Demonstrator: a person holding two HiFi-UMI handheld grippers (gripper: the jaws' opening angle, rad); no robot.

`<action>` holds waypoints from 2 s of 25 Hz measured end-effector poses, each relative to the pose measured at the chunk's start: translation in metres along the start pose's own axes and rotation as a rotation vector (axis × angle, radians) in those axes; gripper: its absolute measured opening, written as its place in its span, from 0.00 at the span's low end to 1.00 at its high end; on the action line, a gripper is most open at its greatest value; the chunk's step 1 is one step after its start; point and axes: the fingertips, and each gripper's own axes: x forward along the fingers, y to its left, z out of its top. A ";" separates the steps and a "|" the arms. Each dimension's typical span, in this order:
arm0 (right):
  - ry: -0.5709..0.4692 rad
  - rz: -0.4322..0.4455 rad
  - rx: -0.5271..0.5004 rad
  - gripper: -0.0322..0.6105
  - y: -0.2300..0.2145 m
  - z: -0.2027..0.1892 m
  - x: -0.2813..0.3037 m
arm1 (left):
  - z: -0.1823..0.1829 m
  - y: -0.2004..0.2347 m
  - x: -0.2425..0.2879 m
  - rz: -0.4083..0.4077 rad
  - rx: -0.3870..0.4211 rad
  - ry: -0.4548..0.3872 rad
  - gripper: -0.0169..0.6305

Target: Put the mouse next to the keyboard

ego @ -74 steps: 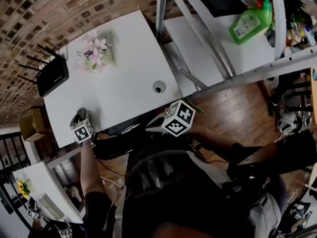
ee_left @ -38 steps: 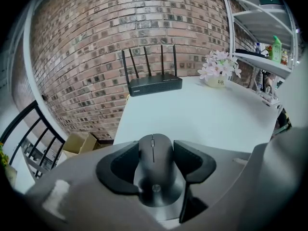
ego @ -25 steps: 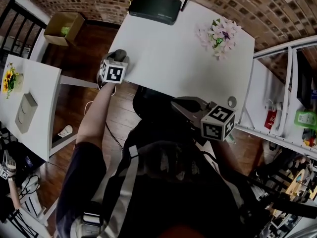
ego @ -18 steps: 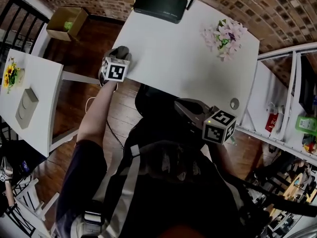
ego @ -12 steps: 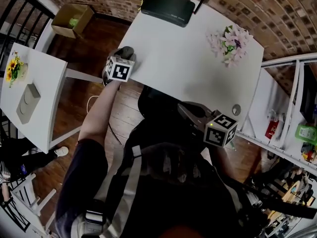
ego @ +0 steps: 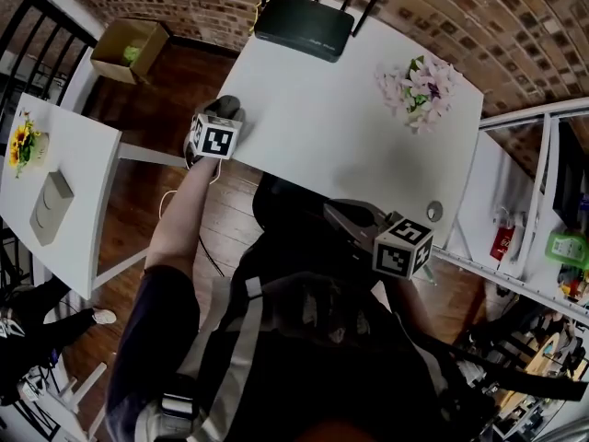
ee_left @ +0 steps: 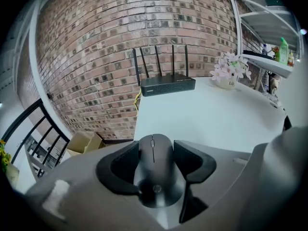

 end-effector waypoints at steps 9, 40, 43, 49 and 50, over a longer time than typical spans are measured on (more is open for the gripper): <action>0.008 0.000 0.008 0.05 -0.005 0.000 0.000 | 0.003 -0.003 0.001 -0.006 0.004 -0.003 0.39; -0.010 -0.035 0.027 0.05 -0.007 -0.016 -0.016 | -0.002 0.004 0.001 0.029 0.003 -0.009 0.38; -0.026 -0.040 0.027 0.05 -0.009 -0.017 -0.022 | -0.002 0.005 0.001 0.040 0.002 -0.001 0.38; -0.046 -0.053 0.032 0.06 -0.015 -0.022 -0.040 | -0.002 0.007 0.001 0.070 0.016 0.060 0.38; -0.049 -0.055 0.032 0.06 -0.016 -0.023 -0.043 | -0.003 0.009 0.000 0.085 0.017 0.072 0.38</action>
